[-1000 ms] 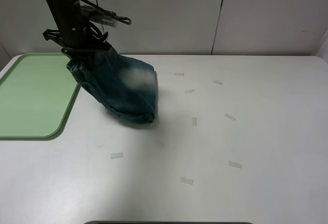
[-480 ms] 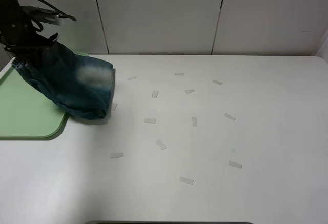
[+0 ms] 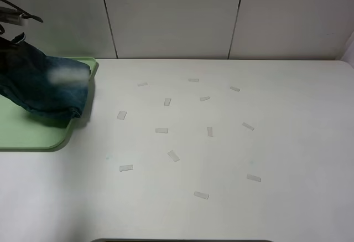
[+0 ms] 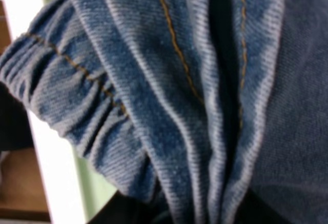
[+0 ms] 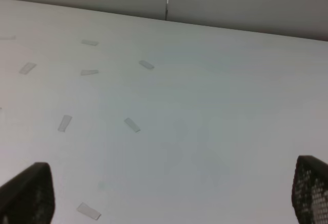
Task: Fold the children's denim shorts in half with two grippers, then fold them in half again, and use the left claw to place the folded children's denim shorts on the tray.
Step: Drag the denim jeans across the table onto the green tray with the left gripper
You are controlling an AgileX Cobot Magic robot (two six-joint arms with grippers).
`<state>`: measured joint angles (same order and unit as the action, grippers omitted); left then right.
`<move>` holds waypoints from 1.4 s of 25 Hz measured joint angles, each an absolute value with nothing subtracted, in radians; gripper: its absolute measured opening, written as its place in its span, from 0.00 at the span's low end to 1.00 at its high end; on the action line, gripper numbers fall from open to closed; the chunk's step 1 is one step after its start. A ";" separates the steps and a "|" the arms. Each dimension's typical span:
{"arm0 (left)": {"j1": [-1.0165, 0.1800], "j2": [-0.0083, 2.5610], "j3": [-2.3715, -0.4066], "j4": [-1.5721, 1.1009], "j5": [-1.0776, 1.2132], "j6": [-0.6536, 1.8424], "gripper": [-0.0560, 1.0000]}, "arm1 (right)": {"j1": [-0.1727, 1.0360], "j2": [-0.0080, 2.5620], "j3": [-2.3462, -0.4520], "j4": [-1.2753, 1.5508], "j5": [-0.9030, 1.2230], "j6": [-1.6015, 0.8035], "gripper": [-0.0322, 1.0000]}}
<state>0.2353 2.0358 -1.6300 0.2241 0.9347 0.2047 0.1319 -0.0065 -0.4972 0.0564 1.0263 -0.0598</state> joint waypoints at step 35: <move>0.274 2.034 -1.573 0.132 0.773 0.309 0.93 | 0.132 -0.007 -0.497 0.056 1.026 -0.060 0.71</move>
